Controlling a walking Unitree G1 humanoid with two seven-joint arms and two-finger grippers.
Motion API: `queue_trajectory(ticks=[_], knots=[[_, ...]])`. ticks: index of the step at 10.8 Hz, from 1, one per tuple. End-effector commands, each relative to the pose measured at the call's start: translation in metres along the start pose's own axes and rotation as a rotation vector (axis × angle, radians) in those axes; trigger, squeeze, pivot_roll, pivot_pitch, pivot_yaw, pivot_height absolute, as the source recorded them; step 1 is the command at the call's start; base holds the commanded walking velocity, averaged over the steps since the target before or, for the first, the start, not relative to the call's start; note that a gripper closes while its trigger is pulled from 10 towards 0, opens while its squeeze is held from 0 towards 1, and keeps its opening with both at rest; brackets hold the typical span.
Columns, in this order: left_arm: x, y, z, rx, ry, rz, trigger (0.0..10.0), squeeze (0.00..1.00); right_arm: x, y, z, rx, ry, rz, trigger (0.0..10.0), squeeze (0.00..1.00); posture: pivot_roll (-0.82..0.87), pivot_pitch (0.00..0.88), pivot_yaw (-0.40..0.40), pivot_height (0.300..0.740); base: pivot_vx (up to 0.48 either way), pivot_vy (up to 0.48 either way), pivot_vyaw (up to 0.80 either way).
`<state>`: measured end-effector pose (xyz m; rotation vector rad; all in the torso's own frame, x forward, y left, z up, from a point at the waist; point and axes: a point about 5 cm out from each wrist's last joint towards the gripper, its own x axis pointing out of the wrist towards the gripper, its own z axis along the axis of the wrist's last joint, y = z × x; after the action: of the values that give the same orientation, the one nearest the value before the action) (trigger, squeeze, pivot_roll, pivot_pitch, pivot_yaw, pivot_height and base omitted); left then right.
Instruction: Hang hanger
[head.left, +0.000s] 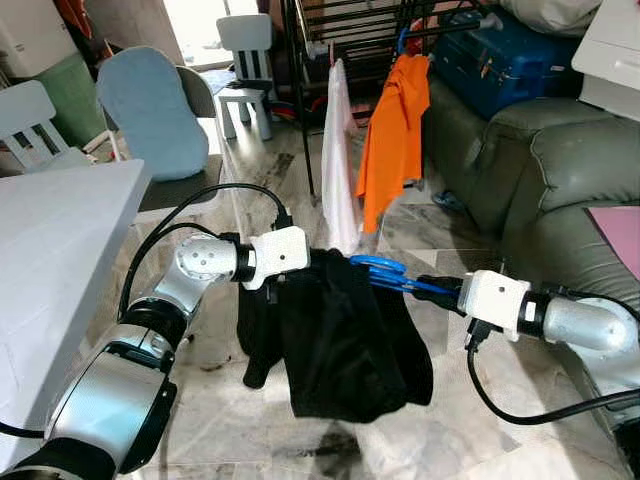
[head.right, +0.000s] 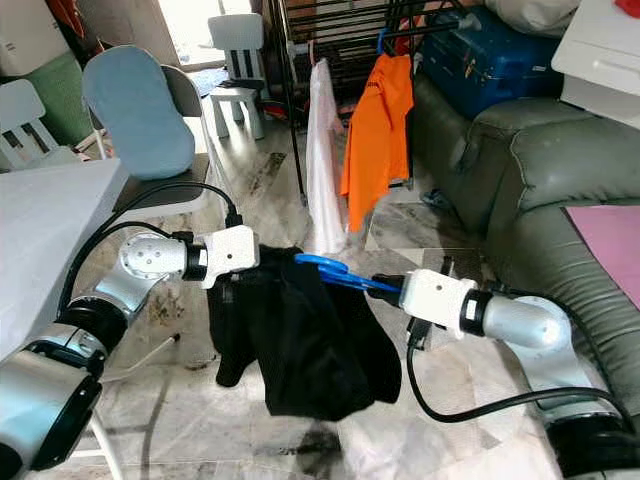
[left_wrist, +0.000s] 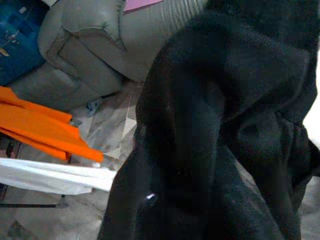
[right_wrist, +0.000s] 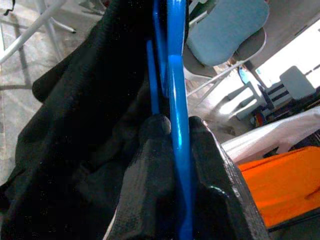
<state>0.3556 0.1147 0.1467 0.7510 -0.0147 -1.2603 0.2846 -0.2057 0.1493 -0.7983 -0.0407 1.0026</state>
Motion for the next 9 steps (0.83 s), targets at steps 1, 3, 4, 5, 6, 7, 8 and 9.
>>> queue_trajectory(ticks=[1,3,4,5,6,7,8,9], knots=[[-0.003,0.007,0.004,0.021,-0.004,0.002,0.0,0.0,0.006,-0.008,0.011,-0.042,-0.051,-0.028,10.0,0.0,-0.24,0.0,0.132,0.74,0.0,0.0,0.0],[-0.003,0.007,0.004,0.018,-0.002,0.005,0.0,0.0,0.013,-0.009,0.012,-0.015,-0.071,-0.037,10.0,0.0,-0.24,0.0,0.127,0.74,0.0,0.0,0.0],[-0.003,0.007,0.003,0.018,-0.001,0.015,0.0,0.0,0.014,-0.009,0.012,-0.006,-0.07,-0.028,10.0,0.83,-0.24,0.0,0.124,0.74,0.0,0.0,0.0],[-0.005,0.005,0.0,0.018,0.008,0.02,0.0,0.0,0.017,-0.009,0.012,0.006,-0.078,-0.022,10.0,1.0,-0.24,0.0,0.117,0.74,0.0,0.0,0.0],[-0.006,0.003,-0.002,0.005,0.006,0.024,0.0,0.0,0.019,-0.009,0.012,0.006,-0.079,-0.02,10.0,1.0,-0.23,0.0,0.109,0.74,0.0,0.0,0.0],[-0.007,0.002,-0.003,-0.006,0.006,0.026,0.0,0.0,0.02,-0.01,0.012,0.005,-0.079,-0.02,10.0,1.0,-0.23,0.0,0.106,0.74,0.0,0.0,0.0],[-0.007,0.001,-0.005,-0.021,-0.001,0.032,0.0,0.0,0.021,-0.012,0.012,-0.001,-0.08,-0.024,10.0,1.0,-0.23,0.0,0.101,0.74,0.0,0.0,0.0],[-0.007,0.0,-0.006,-0.029,0.001,0.031,0.0,0.0,0.021,-0.014,0.011,-0.006,-0.078,-0.027,10.0,1.0,-0.23,0.0,0.101,0.74,0.0,0.0,0.0]])
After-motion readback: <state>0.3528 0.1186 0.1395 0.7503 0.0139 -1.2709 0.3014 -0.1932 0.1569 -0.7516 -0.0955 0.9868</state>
